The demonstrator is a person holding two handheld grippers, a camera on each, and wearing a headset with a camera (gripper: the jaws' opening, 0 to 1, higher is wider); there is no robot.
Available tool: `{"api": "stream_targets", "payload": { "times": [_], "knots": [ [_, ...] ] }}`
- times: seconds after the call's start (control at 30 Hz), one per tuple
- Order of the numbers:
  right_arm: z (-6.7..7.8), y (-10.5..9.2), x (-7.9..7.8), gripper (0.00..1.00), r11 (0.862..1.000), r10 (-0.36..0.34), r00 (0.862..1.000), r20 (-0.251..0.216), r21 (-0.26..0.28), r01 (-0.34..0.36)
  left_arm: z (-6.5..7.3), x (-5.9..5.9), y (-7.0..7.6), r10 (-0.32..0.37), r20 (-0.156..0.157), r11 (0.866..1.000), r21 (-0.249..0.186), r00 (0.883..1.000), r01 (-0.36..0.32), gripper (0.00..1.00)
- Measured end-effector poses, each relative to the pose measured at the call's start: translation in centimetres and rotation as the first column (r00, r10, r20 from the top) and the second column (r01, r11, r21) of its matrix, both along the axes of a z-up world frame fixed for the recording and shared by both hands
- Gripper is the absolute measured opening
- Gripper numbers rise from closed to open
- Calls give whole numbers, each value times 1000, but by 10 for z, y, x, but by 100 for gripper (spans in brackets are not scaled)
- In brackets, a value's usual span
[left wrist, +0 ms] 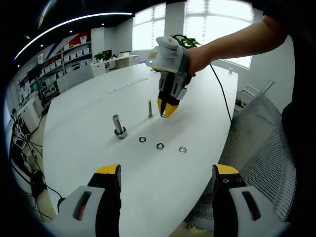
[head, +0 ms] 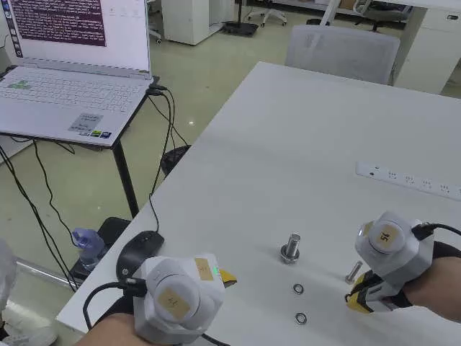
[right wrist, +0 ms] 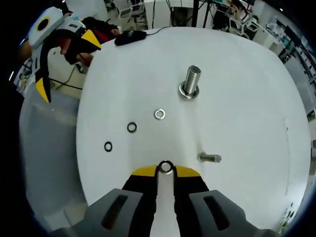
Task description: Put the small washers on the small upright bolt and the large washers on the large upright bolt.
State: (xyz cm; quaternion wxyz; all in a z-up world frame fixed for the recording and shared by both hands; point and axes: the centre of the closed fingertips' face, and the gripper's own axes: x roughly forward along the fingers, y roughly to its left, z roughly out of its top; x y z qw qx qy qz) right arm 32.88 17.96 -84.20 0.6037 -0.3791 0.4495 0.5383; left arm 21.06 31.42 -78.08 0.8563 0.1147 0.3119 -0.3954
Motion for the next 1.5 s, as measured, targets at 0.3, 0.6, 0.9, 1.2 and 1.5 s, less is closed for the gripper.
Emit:
{"api": "stream_targets", "payload": {
  "times": [0.3, 0.6, 0.9, 1.2, 1.5],
  "knots": [
    [3, -28, 10, 12, 999, -46, 999, -2, -20, 46, 1, 8, 1, -15, 6, 1000, 10, 1000, 15, 75],
    [13, -25, 23, 12, 998, -58, 998, 15, -9, 58, -2, 9, 2, -16, -3, 1000, 17, 1000, 16, 75],
    [26, -11, 41, 12, 998, -56, 997, 46, 7, 56, -3, 8, -3, -24, -5, 1000, 16, 1000, 25, 74],
    [36, 0, 58, 12, 998, -52, 995, 79, 25, 50, -4, 7, -4, -27, -10, 999, 22, 1000, 27, 74],
    [30, 5, 62, 12, 999, -31, 996, 81, 8, 31, -6, 7, -4, -25, -14, 999, 21, 1000, 26, 74]
  ]
}}
